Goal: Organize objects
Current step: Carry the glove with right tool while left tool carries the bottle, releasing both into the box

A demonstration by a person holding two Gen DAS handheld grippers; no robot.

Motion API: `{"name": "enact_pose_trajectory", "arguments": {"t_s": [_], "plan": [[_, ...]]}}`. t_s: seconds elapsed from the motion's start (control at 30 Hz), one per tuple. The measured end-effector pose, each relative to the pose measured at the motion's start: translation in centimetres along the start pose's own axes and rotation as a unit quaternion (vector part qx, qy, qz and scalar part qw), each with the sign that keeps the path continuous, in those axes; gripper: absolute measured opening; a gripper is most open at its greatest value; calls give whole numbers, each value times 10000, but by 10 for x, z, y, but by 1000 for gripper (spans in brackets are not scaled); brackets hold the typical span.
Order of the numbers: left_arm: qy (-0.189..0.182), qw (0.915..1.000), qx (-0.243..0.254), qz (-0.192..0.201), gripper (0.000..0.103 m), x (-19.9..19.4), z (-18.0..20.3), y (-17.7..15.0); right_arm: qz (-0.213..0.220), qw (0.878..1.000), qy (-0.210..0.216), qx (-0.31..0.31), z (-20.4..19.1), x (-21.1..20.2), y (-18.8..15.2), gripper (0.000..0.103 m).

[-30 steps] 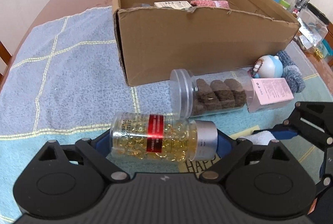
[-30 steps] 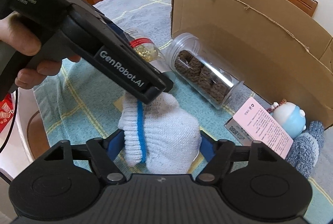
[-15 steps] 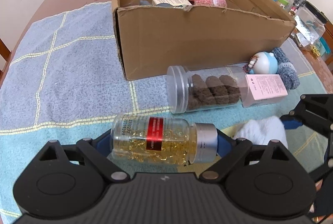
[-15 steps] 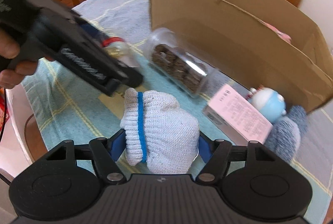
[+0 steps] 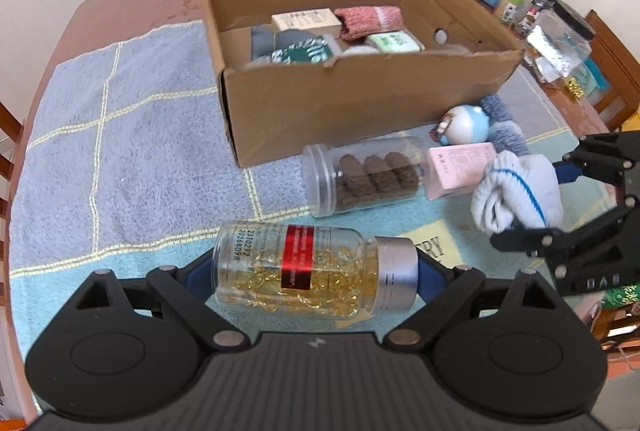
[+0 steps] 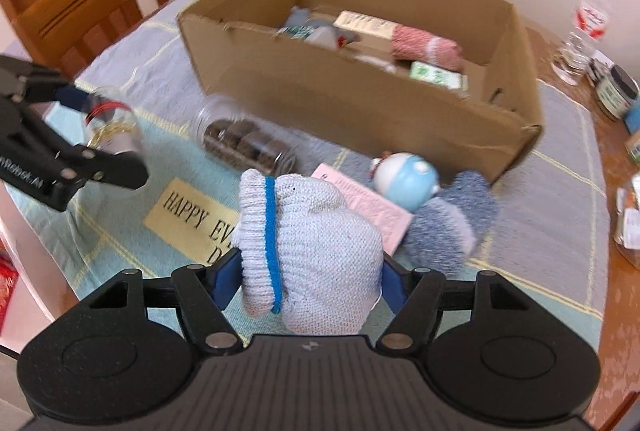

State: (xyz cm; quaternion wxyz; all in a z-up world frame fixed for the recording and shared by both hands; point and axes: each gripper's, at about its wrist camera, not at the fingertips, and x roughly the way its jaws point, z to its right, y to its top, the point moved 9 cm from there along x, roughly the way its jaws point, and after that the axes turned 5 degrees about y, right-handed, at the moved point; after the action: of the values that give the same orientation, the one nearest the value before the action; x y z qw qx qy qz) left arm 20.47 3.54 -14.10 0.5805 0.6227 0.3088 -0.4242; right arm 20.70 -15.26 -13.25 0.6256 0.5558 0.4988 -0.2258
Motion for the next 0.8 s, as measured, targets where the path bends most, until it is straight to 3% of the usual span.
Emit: {"name": "enact_pose_trajectory", "arguments": {"t_s": [0.47, 0.8], "plan": [[-92, 9977, 354, 577, 94, -48, 15, 71, 618, 9979, -107, 189, 21, -47, 49, 73], [-11, 9944, 496, 930, 94, -38, 16, 141, 940, 9951, -154, 263, 43, -49, 101, 74]]}}
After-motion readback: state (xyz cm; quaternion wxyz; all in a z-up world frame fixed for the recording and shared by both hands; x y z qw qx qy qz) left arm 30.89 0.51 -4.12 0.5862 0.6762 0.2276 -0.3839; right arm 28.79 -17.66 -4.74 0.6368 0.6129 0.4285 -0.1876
